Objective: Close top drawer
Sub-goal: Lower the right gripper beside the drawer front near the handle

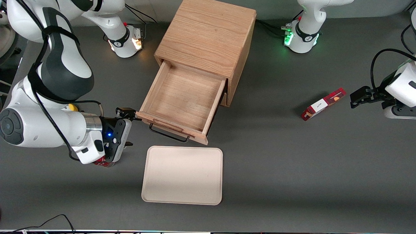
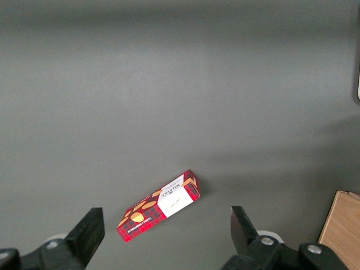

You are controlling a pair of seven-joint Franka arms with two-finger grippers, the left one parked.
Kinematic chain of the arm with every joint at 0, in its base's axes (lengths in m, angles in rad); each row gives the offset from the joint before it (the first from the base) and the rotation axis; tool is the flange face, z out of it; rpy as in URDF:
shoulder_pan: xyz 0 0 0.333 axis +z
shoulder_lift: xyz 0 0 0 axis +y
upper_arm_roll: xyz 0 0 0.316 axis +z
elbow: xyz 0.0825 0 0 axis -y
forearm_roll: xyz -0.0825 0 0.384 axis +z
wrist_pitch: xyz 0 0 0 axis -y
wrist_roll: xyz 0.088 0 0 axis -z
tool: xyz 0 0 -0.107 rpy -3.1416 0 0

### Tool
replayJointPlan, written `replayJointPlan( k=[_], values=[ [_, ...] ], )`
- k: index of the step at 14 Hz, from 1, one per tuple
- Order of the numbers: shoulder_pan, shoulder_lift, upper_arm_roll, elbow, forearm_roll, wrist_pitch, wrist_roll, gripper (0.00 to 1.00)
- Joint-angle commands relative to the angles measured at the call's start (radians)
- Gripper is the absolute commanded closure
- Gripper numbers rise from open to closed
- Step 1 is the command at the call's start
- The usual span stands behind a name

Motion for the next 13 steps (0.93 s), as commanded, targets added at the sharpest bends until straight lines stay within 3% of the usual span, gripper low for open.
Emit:
replayJointPlan(
  k=[1, 13],
  values=[
    [0.015, 0.082, -0.004, 0.077, 0.030, -0.008, 0.055, 0.00],
    [0.066, 0.165, -0.003, 0.075, 0.017, 0.074, 0.183, 0.00]
  ],
)
